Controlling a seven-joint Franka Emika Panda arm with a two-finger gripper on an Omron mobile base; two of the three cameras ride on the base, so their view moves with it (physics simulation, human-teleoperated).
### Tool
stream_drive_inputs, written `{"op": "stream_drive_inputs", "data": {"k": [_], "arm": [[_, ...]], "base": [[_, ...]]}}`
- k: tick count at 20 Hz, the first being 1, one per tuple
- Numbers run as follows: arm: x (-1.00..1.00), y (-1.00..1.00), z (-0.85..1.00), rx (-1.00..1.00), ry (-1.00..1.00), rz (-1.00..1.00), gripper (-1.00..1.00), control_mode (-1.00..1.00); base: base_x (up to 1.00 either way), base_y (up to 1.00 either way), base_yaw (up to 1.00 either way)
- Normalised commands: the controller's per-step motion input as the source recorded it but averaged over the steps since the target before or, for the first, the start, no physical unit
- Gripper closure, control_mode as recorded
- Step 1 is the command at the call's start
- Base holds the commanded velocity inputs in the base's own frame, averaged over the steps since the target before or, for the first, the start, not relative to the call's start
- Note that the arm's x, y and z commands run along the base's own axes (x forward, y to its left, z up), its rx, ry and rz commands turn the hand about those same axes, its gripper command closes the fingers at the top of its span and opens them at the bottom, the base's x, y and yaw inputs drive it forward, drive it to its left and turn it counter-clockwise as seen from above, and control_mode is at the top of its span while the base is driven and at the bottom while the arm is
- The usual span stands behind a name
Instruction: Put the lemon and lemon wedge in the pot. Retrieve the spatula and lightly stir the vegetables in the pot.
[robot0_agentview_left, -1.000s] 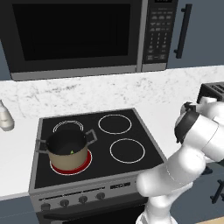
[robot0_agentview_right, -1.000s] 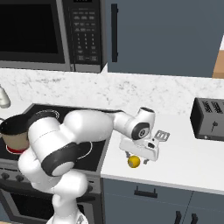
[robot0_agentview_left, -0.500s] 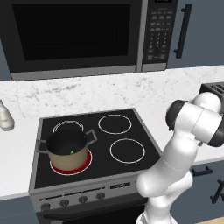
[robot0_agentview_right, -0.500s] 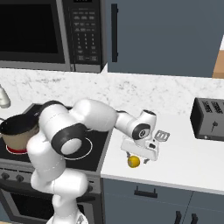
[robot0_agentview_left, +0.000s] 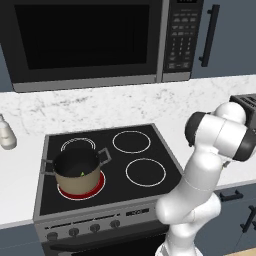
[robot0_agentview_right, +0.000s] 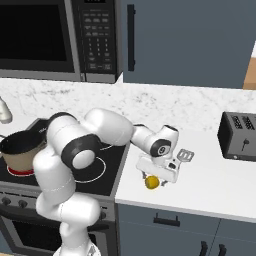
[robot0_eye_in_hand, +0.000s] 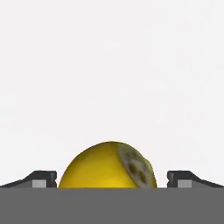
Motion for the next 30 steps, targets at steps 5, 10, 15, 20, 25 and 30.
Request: {"op": "stream_drive_inputs", "data": {"k": [5,10,15,20,25,30], "arm": [[-0.38,0.06,-0.01,0.00,0.00,0.00,-1.00,-1.00],[-0.43,0.07,-0.03,0.00,0.00,0.00,-1.00,-1.00],[0.09,0.18,0.00,0.00,0.00,0.00,-1.00,-1.00],[0.24,0.04,-0.02,0.00,-0.04,0.00,-1.00,-1.00],[0.05,0.00,-0.11,0.00,-0.03,0.00,-1.00,-1.00],[0.15,0.00,-0.09,0.00,-0.06,0.00,-1.00,-1.00]], "base": [[0.00,0.00,0.00],[0.00,0.00,0.00],[0.00,0.00,0.00],[0.00,0.00,0.00],[0.00,0.00,0.00],[0.00,0.00,0.00]]}}
